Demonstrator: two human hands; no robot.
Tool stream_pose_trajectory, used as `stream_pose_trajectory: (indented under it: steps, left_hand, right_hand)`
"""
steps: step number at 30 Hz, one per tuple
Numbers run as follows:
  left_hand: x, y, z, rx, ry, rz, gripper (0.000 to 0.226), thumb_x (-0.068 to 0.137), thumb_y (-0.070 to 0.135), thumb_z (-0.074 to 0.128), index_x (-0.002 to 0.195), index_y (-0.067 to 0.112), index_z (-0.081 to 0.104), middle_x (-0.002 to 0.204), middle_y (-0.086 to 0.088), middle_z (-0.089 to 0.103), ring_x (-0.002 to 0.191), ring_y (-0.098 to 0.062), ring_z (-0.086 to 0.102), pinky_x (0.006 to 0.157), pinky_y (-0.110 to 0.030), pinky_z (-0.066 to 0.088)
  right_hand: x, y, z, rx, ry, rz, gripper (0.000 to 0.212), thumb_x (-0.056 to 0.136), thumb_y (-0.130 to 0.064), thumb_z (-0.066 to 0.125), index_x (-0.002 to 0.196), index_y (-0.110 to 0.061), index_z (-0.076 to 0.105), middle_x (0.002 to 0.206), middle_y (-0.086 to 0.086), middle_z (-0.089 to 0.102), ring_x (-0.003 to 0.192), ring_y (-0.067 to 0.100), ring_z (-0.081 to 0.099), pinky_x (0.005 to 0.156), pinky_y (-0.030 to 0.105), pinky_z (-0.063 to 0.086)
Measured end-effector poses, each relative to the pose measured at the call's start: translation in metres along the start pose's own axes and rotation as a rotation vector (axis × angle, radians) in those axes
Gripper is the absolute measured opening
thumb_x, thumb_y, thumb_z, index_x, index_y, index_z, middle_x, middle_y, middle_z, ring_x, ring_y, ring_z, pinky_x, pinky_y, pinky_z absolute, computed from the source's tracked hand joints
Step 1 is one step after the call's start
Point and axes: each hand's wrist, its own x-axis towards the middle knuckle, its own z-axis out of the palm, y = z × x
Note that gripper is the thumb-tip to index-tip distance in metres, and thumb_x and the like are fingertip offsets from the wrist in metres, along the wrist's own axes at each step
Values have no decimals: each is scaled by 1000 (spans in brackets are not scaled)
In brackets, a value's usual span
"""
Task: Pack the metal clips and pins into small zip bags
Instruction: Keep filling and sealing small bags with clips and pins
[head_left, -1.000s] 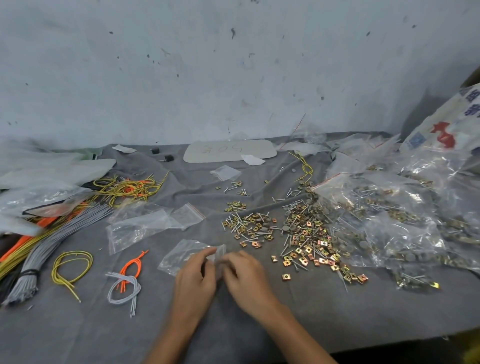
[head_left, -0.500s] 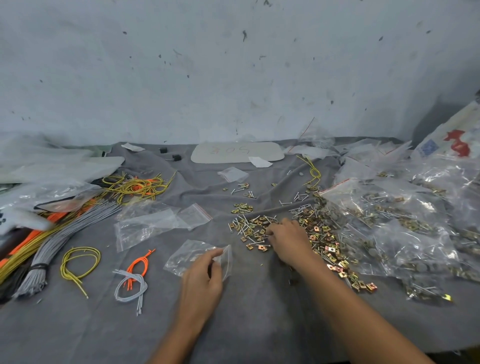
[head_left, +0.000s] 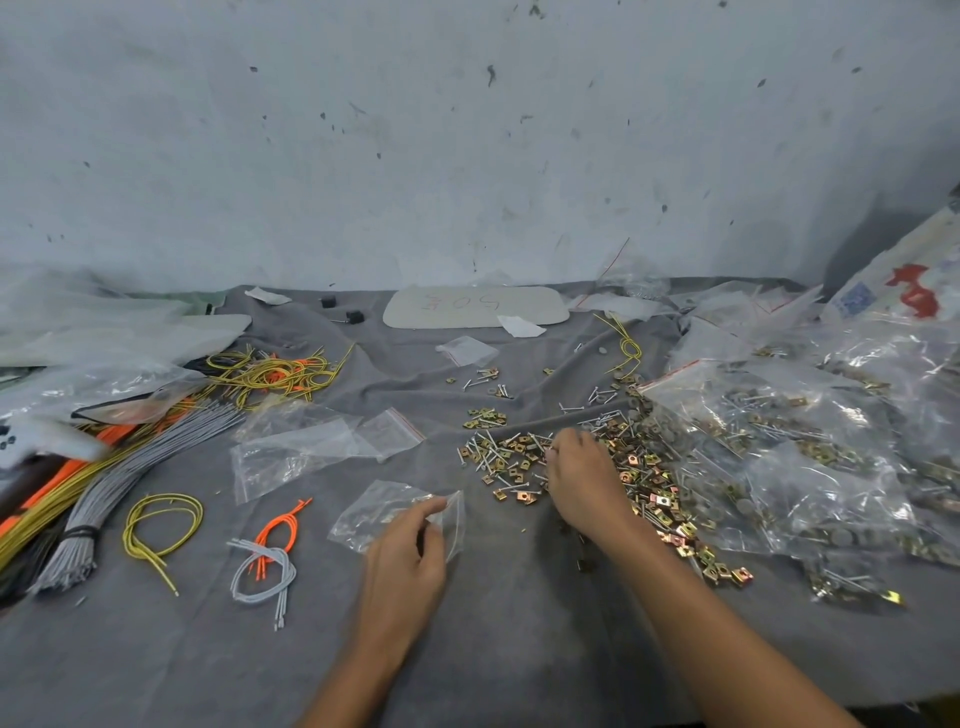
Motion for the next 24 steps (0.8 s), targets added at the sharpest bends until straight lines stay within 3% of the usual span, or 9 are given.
stream_pose_trajectory:
  steps: [4, 7, 9, 11, 15, 21, 24]
  left_hand:
    - [0, 0, 0, 0, 7, 9, 30, 96, 4, 56, 117, 19, 71, 116, 8, 71, 109, -11, 64, 97, -31, 47]
    - [1, -1, 0, 11, 17, 20, 30, 96, 3, 56, 116, 18, 71, 116, 9, 71, 108, -10, 64, 94, -25, 46]
    - [1, -1, 1, 0, 15, 17, 31, 95, 2, 56, 116, 19, 71, 114, 8, 72, 106, -12, 65, 95, -29, 47]
    - [1, -2, 1, -19, 18, 12, 31, 95, 1, 55, 116, 18, 71, 114, 9, 72, 107, -13, 66, 97, -34, 49]
    - [1, -1, 1, -5, 26, 17, 32, 95, 1, 54, 117, 18, 71, 117, 10, 70, 111, -9, 63, 98, -31, 47]
    - [-2, -1, 1, 40, 49, 96, 31, 96, 1, 56, 120, 16, 68, 119, 12, 67, 111, -5, 59, 93, -18, 41]
    - [-2, -3, 2, 78, 16, 122, 31, 96, 3, 57, 123, 16, 68, 122, 7, 68, 111, -11, 62, 96, -22, 44]
  right_hand:
    - [-14, -17, -5, 237, -6, 28, 17, 106, -30, 41, 96, -17, 45, 80, 0, 57, 77, 28, 55, 65, 38, 38]
    - [-34, -35, 3, 383, -32, 48, 18, 104, -35, 42, 93, -23, 49, 78, -5, 60, 75, 18, 56, 62, 36, 37]
    - [-49, -48, 12, 489, -59, 79, 21, 101, -41, 45, 87, -27, 52, 75, -9, 62, 71, 3, 56, 60, 28, 39]
    - [-62, -59, 22, 544, -73, 75, 23, 98, -43, 47, 82, -28, 53, 72, -10, 62, 69, 0, 55, 59, 22, 38]
    - [-83, -68, 36, 562, -77, -13, 17, 101, -39, 49, 88, -29, 54, 68, -14, 57, 69, 4, 56, 66, 30, 42]
    - [-91, -67, 42, 436, -24, -146, 13, 103, -26, 51, 98, -17, 57, 91, -5, 63, 85, 15, 58, 78, 38, 46]
    - [-91, -67, 45, 365, 4, -176, 13, 103, -27, 51, 101, -16, 58, 96, -1, 63, 89, 19, 59, 79, 36, 45]
